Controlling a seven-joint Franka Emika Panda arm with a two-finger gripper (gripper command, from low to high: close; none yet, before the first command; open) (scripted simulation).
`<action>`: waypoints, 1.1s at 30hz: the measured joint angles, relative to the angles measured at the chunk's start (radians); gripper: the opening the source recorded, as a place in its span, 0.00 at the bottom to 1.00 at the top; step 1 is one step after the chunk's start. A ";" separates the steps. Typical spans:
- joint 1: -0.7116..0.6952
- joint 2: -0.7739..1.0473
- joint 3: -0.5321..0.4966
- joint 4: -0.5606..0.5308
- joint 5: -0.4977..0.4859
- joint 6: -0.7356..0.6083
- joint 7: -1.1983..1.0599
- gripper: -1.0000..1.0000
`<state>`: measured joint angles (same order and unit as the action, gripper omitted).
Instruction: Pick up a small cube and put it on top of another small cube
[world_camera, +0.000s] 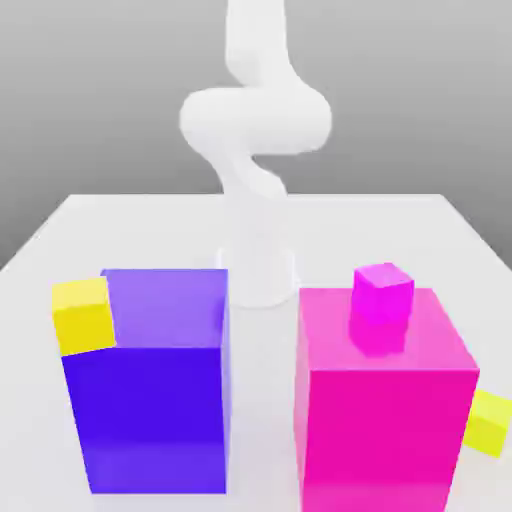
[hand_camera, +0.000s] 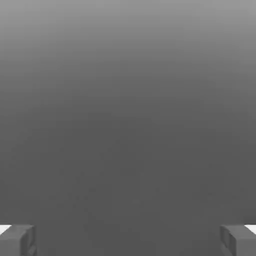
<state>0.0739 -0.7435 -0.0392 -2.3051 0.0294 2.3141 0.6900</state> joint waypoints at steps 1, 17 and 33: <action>0.031 0.024 -0.016 -0.002 0.014 0.006 -0.048 0.50; 0.428 0.393 -0.196 -0.033 0.238 0.090 -0.776 0.50; 0.638 0.743 -0.167 -0.067 0.379 0.186 -1.442 0.50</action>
<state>0.7116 -0.0010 -0.2064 -2.3726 0.4085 2.5003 -0.7519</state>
